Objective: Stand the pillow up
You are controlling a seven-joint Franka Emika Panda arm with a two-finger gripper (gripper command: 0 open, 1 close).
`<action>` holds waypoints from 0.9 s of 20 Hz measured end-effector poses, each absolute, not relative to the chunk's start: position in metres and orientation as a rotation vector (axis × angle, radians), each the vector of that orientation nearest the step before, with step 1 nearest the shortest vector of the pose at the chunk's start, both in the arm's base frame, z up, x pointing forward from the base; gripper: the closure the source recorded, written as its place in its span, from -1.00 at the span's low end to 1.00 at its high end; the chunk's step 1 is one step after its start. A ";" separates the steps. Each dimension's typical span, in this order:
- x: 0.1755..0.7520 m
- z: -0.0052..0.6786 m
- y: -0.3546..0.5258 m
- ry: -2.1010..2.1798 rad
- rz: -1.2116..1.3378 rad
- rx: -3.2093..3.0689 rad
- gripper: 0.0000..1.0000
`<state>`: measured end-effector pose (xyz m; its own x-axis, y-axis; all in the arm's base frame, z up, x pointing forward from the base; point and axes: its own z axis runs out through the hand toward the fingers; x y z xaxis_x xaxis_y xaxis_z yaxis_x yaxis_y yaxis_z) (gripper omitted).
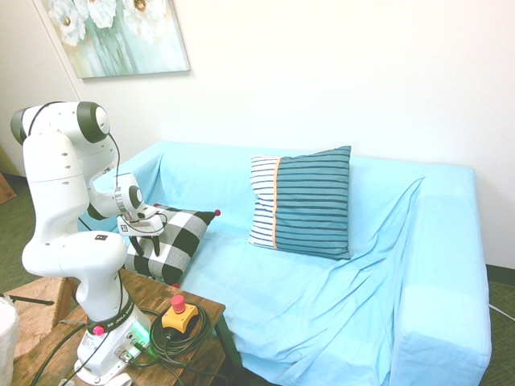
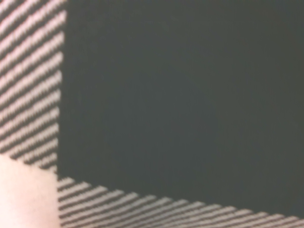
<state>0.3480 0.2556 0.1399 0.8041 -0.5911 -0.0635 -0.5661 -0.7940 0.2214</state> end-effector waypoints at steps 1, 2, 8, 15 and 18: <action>0.346 0.139 0.256 -0.920 -0.195 2.799 -1.00; 0.345 0.139 0.255 -0.934 -0.202 2.796 -1.00; 0.326 0.144 0.252 -0.938 -0.204 2.787 -1.00; 0.311 0.113 0.256 -0.932 -0.209 2.806 -1.00; 0.302 0.089 0.255 -0.944 -0.232 2.806 -1.00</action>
